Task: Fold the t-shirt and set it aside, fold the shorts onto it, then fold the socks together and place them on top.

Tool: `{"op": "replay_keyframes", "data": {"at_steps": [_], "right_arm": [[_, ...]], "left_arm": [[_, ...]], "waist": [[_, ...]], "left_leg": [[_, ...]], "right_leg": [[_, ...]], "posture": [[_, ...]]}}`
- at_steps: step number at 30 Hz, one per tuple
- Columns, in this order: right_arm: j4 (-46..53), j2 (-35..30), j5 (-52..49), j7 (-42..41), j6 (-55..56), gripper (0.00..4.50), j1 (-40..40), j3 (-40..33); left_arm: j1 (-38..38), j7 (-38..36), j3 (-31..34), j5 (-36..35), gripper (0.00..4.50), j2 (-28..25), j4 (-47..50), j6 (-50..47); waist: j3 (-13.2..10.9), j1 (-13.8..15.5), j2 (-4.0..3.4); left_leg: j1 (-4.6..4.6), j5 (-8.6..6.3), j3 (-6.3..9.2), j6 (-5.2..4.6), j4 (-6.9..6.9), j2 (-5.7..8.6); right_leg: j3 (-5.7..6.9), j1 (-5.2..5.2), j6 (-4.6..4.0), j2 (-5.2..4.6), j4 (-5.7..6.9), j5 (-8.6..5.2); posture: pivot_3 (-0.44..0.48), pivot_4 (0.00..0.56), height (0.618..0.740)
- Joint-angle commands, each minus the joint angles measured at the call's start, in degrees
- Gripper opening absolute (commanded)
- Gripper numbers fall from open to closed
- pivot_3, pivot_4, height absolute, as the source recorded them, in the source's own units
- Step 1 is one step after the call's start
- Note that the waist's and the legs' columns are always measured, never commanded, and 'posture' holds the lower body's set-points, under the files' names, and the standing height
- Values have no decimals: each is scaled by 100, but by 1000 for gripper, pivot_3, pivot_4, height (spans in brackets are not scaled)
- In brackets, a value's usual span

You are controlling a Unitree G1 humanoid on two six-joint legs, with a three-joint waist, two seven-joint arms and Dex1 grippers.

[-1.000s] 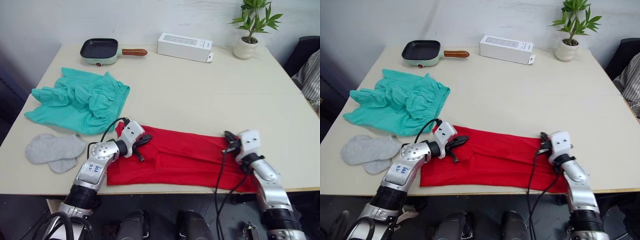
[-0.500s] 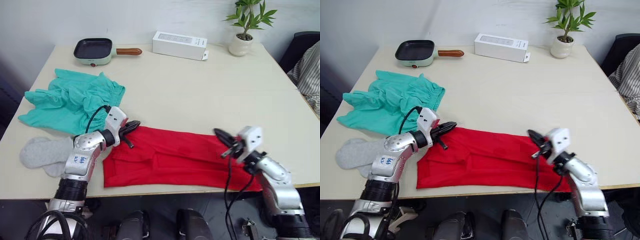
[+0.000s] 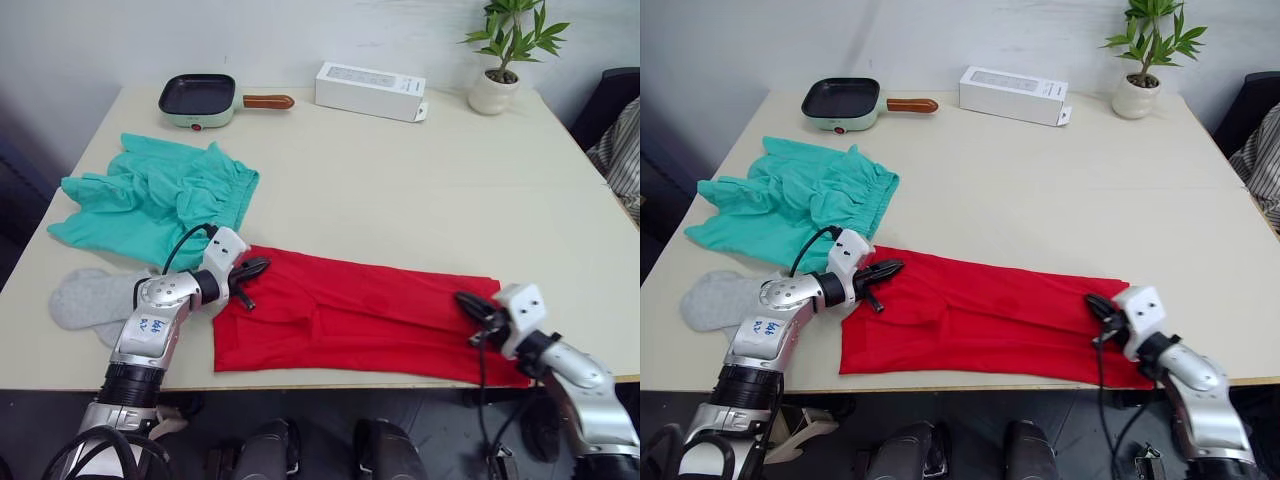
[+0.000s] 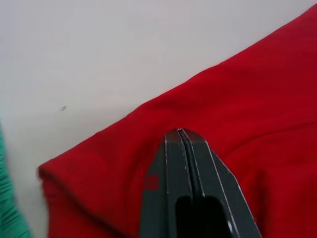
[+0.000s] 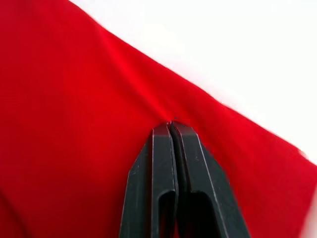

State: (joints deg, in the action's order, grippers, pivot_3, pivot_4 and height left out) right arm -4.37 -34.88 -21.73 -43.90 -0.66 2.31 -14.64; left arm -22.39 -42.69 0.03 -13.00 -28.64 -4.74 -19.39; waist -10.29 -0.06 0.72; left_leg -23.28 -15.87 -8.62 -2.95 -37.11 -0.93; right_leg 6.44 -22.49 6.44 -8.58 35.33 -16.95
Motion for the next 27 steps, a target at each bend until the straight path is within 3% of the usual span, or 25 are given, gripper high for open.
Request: {"op": "replay_keyframes", "data": {"at_steps": [1,4,7,12,13,14,17,20,27], "right_arm": [[-314,-844,-877,-1412,-506,417,-269,-551],[-1134,-1538,-910,-2183,-859,1332,-937,-469],[-2401,-2063,-211,-3030,-776,2390,-2002,273],[-4500,-1981,1013,-3473,-7,4151,-3811,1278],[-4811,-1923,1158,-3497,100,4194,-4067,1377],[-5104,-1860,1319,-3581,88,4194,-4331,1516],[-5750,-1675,1732,-3791,-102,4194,-4949,1870],[-6109,-1539,2077,-4080,-356,3593,-5355,2162],[-6292,-1298,2417,-4472,-309,1157,-5710,2341]], "left_arm": [[94,-998,327,-834,380,-136,638,437],[274,-1923,448,-1541,1230,-345,1076,421],[449,-2496,283,-1810,2186,-639,1533,302],[657,-2852,-76,-1785,3764,-713,1912,421],[683,-2840,-124,-1774,4118,-683,1939,442],[696,-2762,-145,-1744,4404,-583,1939,546],[771,-2675,-173,-1699,4460,-458,1978,693],[840,-2614,-159,-1666,4500,-464,2002,771],[876,-2401,-56,-1592,4500,-491,1890,939]], "waist": [[-12,-27,-18],[-12,-97,-19],[-12,-147,-19],[-17,-169,-27],[-17,-169,-28],[-18,-158,-30],[-21,-154,-34],[-21,-171,-36],[-21,-174,-36]], "left_leg": [[0,1,-1,-4,-3,0],[0,15,-12,-37,-10,0],[8,17,-9,-35,-10,-3],[4,18,-13,-33,-10,-1],[3,18,-15,-34,-9,1],[2,19,-15,-34,-11,1],[-3,20,-12,-35,-19,1],[-3,19,-11,-35,-21,1],[-2,13,-4,-23,-19,-2]], "right_leg": [[-2,0,0,0,0,0],[-6,2,1,-3,-1,1],[-2,8,-2,-3,1,-1],[-2,2,-7,0,0,-3],[-2,1,-7,-1,1,-3],[-1,0,-7,-1,2,-3],[3,2,-6,-3,0,-3],[1,2,-7,-5,1,-3],[5,3,-7,-4,1,-3]], "posture": [[0,150,740],[0,150,740],[0,150,740],[0,150,740],[0,150,740],[0,150,740],[0,150,740],[0,150,740],[0,150,740]]}}
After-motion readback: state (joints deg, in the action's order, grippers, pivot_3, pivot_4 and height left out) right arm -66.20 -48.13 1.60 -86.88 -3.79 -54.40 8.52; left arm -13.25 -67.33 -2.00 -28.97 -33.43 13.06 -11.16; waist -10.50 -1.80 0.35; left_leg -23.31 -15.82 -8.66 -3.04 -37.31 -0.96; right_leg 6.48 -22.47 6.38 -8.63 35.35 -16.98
